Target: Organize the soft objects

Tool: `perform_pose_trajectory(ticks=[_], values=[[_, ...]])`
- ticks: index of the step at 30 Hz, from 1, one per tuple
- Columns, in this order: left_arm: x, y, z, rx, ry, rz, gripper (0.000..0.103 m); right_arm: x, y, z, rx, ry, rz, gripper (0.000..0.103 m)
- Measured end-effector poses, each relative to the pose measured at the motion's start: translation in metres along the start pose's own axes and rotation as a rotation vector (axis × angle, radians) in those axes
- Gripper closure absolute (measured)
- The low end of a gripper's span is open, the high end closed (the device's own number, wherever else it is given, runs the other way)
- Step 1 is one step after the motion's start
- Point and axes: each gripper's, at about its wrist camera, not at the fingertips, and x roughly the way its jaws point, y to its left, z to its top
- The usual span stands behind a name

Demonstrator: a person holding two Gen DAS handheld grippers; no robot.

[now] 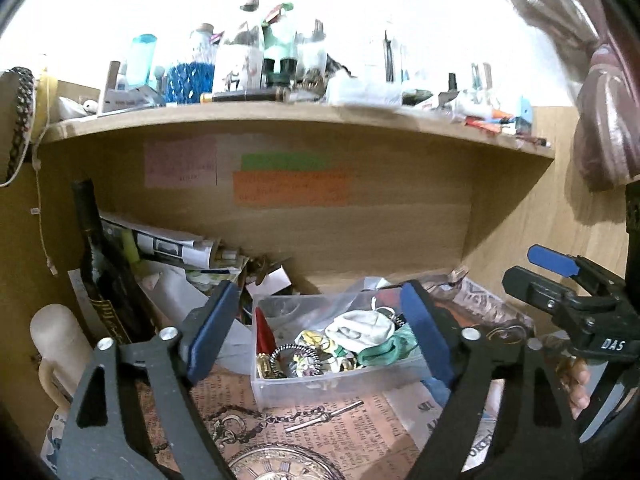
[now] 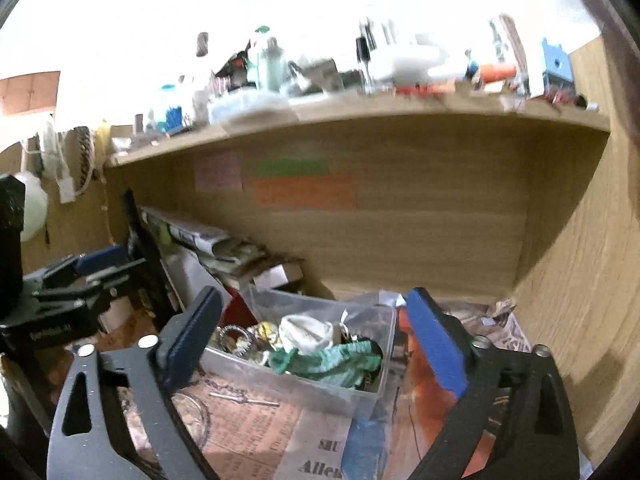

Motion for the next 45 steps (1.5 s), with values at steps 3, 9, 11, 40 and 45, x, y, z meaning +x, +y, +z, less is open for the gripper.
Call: perform_pose_trajectory(ticks=[3, 9, 11, 40, 45], values=[[-0.011, -0.004, -0.001, 0.002, -0.023, 0.011, 0.005, -0.007, 0.005, 0.001, -0.004, -0.023, -0.002, 0.0], [-0.02, -0.006, -0.004, -0.003, -0.032, 0.026, 0.0, -0.014, 0.013, 0.002, -0.007, -0.032, 0.002, 0.0], [-0.021, -0.007, -0.004, -0.004, -0.03, 0.033, 0.0, -0.014, 0.014, 0.001, -0.008, -0.029, 0.006, 0.0], [-0.02, -0.007, -0.009, -0.013, -0.022, 0.054, 0.0, -0.017, 0.017, -0.002, -0.002, -0.028, 0.016, 0.0], [-0.019, -0.007, -0.011, 0.001, -0.021, 0.049, 0.0, -0.017, 0.018, -0.002, -0.001, -0.027, 0.015, 0.0]])
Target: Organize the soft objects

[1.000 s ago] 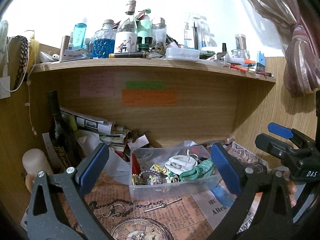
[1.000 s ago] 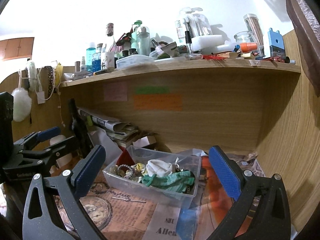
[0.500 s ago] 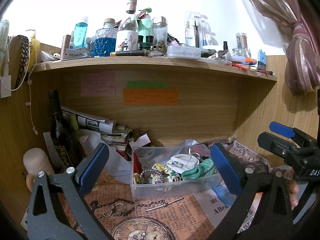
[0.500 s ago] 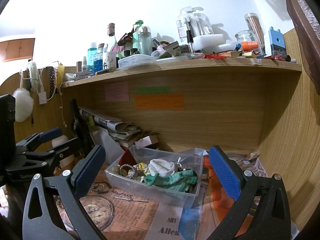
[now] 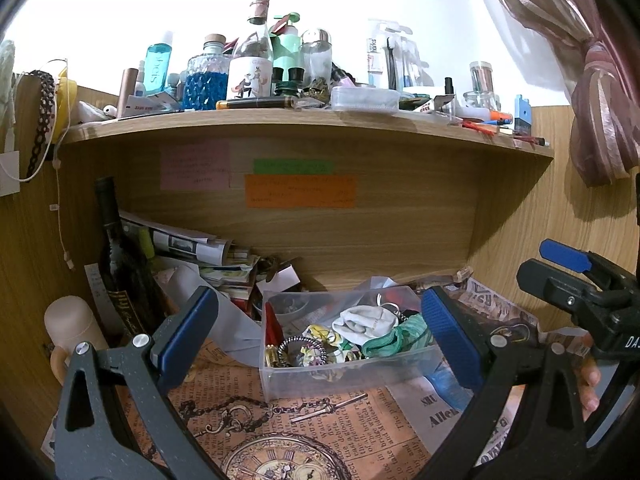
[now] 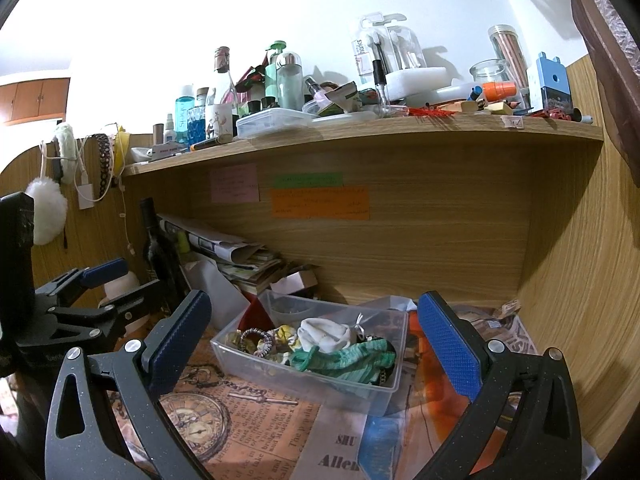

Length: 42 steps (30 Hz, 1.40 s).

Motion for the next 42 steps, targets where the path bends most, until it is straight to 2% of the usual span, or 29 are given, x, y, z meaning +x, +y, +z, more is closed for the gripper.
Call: perform_pose_trajectory(ticks=[17, 23, 42], values=[[0.0013, -0.0005, 0.0002, 0.008, 0.001, -0.007, 0.0, 0.0002, -0.0007, -0.0006, 0.001, 0.0, -0.001, 0.0], [0.0034, -0.0018, -0.0002, 0.015, 0.015, -0.054, 0.0, 0.0005, -0.0018, -0.001, 0.002, 0.002, 0.0, 0.0], [0.0036, -0.0032, -0.0006, -0.002, 0.017, -0.058, 0.0, 0.0033, 0.0026, -0.0066, 0.01, 0.012, -0.007, 0.0]])
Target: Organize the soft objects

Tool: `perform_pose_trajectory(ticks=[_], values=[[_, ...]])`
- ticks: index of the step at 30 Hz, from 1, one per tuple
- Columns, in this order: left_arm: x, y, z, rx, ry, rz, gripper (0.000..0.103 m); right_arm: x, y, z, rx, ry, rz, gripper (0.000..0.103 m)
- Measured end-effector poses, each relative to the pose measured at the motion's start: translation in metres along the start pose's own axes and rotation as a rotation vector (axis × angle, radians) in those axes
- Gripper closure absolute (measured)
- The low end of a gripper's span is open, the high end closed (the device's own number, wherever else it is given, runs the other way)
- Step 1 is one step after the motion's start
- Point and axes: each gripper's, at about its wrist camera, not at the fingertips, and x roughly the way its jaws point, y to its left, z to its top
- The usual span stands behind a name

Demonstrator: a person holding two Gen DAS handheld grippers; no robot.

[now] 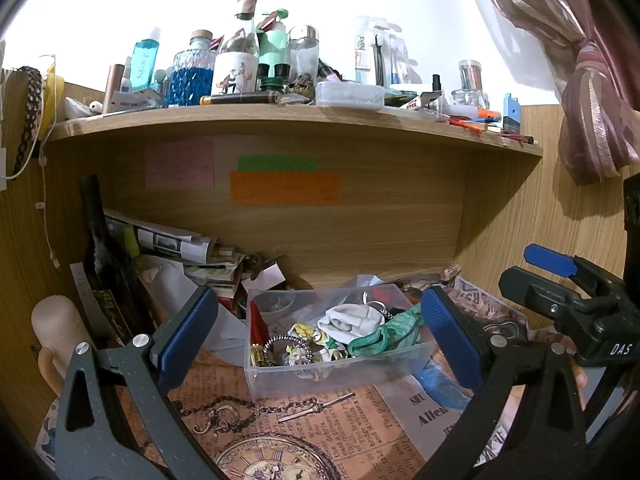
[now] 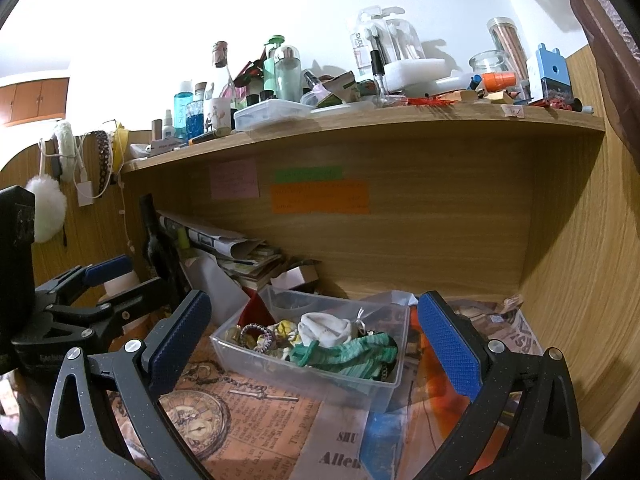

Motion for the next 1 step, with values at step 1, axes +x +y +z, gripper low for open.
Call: perform_pose_trajectory(ticks=[1], values=[[0.001, 0.0006, -0.0001, -0.004, 0.005, 0.001, 0.0, 0.0005, -0.0002, -0.0006, 0.002, 0.002, -0.002, 0.0]])
